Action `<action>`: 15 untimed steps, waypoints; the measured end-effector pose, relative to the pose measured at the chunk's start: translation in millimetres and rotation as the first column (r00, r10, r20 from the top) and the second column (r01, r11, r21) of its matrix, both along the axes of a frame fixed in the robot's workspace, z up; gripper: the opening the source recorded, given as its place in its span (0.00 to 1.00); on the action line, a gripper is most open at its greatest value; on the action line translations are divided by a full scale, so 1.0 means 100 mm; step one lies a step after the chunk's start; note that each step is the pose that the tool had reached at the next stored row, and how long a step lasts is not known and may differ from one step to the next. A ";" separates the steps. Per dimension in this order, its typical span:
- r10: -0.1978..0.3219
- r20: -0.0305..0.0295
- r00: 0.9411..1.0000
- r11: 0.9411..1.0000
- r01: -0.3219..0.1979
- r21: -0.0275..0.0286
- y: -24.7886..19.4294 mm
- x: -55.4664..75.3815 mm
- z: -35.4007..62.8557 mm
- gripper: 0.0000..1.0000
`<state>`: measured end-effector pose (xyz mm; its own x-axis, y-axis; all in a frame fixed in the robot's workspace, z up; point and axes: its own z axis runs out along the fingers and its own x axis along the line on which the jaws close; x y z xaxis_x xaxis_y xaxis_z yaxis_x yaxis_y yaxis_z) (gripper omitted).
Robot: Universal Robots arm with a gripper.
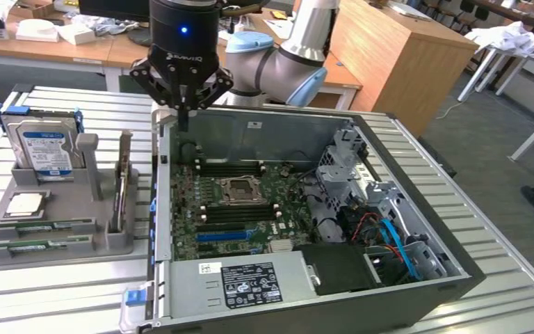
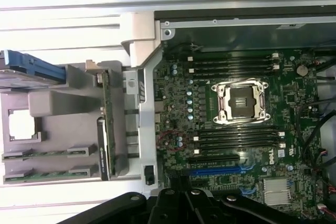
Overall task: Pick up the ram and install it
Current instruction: 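Reach for the ram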
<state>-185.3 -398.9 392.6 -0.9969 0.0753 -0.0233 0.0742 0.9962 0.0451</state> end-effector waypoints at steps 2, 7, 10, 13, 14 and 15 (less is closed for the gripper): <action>0.000 0.000 1.000 1.000 0.000 0.000 0.000 -0.04 -0.001 0.10; 0.000 0.000 1.000 1.000 0.000 0.000 0.000 -0.16 -0.002 0.10; 0.000 0.000 1.000 1.000 0.000 0.000 0.000 -0.23 -0.003 0.10; 0.000 0.000 1.000 1.000 0.000 0.000 0.000 -0.30 -0.004 0.10; 0.000 0.000 1.000 1.000 0.000 0.000 0.000 -0.33 -0.005 0.10; 0.000 0.000 1.000 1.000 0.000 0.000 0.000 -0.35 -0.005 0.10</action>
<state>-220.5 -398.8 392.0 -0.9969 0.0753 -0.0233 0.0742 0.9962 0.0451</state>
